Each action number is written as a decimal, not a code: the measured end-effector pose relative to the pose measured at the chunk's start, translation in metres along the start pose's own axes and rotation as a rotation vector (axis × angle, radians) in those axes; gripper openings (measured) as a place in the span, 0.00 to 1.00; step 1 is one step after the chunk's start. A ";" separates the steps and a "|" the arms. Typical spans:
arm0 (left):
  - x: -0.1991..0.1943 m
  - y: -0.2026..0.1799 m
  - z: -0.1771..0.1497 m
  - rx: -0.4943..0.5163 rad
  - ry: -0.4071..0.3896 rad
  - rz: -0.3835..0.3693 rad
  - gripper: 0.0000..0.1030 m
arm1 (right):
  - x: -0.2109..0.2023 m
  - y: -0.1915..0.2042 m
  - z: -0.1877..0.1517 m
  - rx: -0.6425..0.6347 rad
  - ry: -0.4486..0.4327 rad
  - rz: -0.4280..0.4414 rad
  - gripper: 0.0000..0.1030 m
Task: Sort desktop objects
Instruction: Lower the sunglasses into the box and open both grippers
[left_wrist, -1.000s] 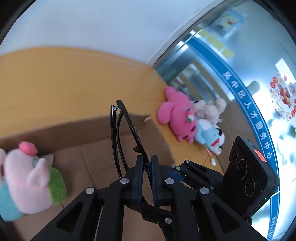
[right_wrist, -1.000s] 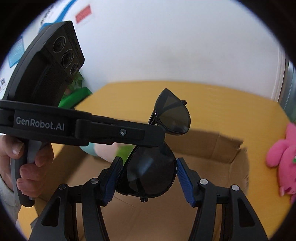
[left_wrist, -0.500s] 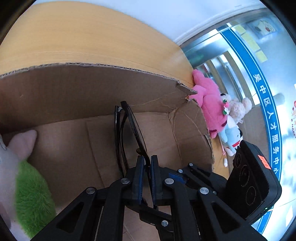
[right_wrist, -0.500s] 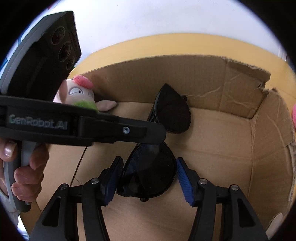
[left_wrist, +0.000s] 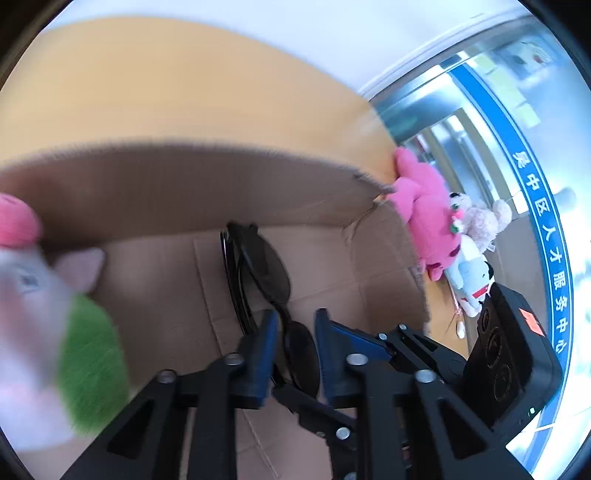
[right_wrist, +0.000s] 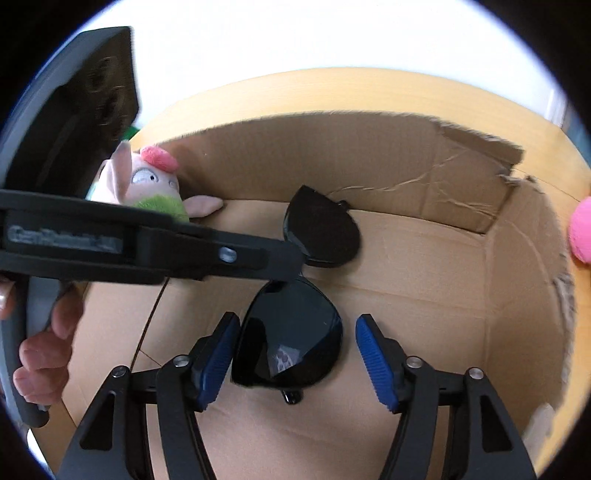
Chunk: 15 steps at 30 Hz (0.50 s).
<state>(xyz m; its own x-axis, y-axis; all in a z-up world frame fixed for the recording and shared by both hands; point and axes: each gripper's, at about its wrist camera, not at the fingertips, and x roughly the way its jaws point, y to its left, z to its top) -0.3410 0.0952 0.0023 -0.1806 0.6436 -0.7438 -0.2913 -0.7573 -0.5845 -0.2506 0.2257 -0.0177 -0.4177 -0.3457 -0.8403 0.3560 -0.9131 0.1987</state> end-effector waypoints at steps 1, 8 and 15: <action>-0.011 -0.006 -0.002 0.019 -0.026 0.019 0.36 | -0.008 0.002 -0.002 0.000 -0.009 -0.005 0.63; -0.139 -0.073 -0.057 0.226 -0.368 0.194 0.68 | -0.101 0.012 -0.022 -0.038 -0.230 -0.080 0.77; -0.234 -0.130 -0.170 0.377 -0.722 0.361 1.00 | -0.177 0.091 -0.080 -0.054 -0.444 -0.155 0.83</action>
<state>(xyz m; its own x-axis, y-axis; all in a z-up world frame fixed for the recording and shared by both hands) -0.1016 0.0245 0.1971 -0.8319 0.3826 -0.4018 -0.3693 -0.9223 -0.1137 -0.0769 0.2208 0.1085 -0.7822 -0.2763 -0.5584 0.2998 -0.9526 0.0514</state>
